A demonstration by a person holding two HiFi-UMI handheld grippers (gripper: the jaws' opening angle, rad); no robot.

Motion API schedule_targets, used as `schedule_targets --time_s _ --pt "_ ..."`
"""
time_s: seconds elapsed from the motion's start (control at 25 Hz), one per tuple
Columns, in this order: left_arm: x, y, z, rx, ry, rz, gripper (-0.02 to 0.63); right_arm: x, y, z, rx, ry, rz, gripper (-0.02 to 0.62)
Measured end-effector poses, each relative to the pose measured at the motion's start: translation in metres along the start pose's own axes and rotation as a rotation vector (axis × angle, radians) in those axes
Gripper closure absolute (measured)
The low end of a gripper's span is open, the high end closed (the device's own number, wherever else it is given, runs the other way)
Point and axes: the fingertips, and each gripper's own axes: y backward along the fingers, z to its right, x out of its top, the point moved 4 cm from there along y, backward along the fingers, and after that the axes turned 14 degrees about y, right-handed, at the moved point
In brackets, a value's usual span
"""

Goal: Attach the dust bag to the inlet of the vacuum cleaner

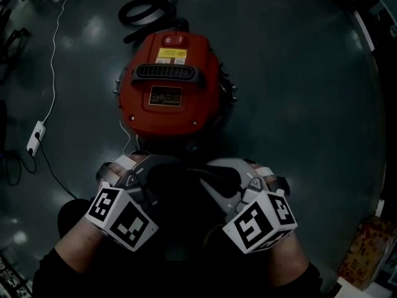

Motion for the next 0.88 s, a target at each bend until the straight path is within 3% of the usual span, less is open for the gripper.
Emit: schedule_targets --time_s 0.24,0.68,0.88 --pt "-0.001 0.003 -0.003 0.016 0.012 0.009 0.528 0.004 -0.002 0.003 0.008 0.046 -0.007 0.512" --pt "0.001 0.001 -0.004 0.035 0.027 -0.024 0.48 -0.003 0.0 0.001 -0.025 -0.019 0.006 0.5" --pt "0.008 0.009 0.0 0.028 0.038 -0.002 0.471 0.0 0.009 0.0 -0.015 -0.045 0.024 0.485"
